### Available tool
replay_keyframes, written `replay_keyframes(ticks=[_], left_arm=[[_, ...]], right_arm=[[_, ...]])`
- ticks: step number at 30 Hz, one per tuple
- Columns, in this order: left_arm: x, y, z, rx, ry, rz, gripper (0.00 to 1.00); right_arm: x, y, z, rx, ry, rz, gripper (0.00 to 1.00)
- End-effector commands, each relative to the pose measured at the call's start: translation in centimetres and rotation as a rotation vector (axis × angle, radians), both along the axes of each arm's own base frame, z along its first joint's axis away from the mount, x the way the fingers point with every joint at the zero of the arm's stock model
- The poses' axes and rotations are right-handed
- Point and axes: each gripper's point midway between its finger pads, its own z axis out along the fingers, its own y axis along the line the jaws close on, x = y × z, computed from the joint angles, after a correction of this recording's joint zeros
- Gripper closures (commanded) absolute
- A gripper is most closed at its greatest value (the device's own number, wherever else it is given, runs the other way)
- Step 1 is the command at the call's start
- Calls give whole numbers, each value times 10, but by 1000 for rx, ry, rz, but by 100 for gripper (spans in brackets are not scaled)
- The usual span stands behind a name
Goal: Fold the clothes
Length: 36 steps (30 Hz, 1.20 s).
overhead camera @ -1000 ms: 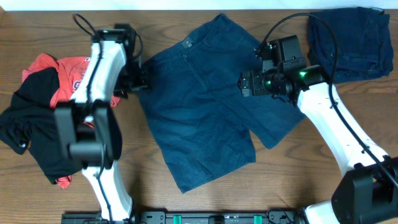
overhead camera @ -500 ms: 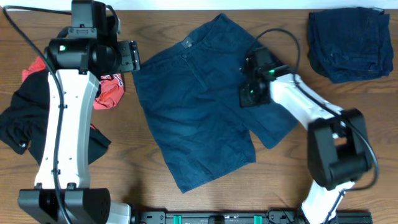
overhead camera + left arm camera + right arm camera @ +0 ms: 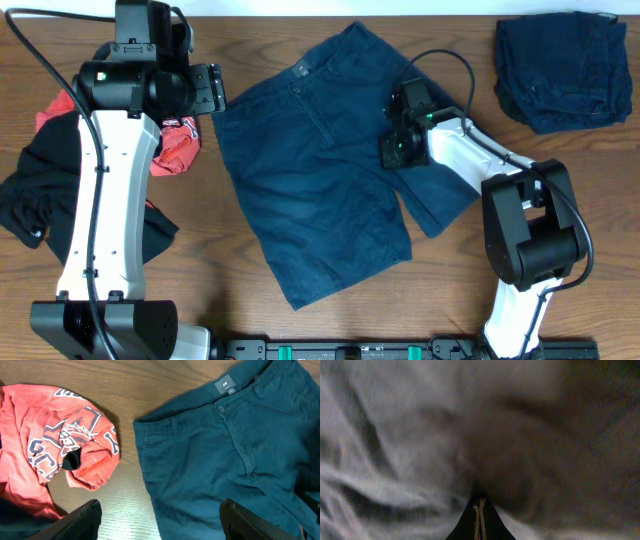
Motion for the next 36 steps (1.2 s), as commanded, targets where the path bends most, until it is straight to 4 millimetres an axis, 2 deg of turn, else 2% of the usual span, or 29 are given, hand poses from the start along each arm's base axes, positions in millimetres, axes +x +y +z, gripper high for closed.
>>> replay_keyframes(ticks=[1, 7, 12, 16, 17, 18, 19, 22, 25, 27, 30, 33, 36], left_arm=[[2, 5, -5, 20, 12, 8, 23], [4, 5, -7, 20, 14, 8, 23], [7, 5, -13, 20, 29, 8, 23], [10, 5, -25, 21, 58, 8, 22], [11, 5, -27, 20, 65, 8, 23], [12, 5, -31, 21, 75, 8, 23], [12, 5, -34, 21, 83, 7, 23], [13, 5, -41, 22, 104, 7, 23], [14, 4, -46, 26, 118, -1, 23], [15, 4, -50, 33, 126, -15, 23], [16, 2, -56, 34, 141, -45, 23], [17, 0, -62, 30, 155, -70, 23], [14, -3, -68, 30, 170, -112, 23]], right_arm=[[-4, -37, -54, -92, 81, -80, 99], [16, -53, -88, -80, 40, -116, 96], [44, -59, -108, -102, -76, -79, 84], [75, -74, -106, -176, -215, -116, 63], [84, -79, -103, -199, -256, -134, 54], [95, -87, -97, -234, -311, -164, 41], [102, -92, -92, -251, -346, -183, 34], [126, -104, -74, -264, -453, -221, 18], [140, -101, -60, -213, -464, -210, 1], [146, -91, -46, -163, -454, -184, 1], [151, -72, -9, -75, -443, -133, 1], [153, -53, 43, 3, -467, -89, 1], [146, -37, 101, 68, -499, -48, 1]])
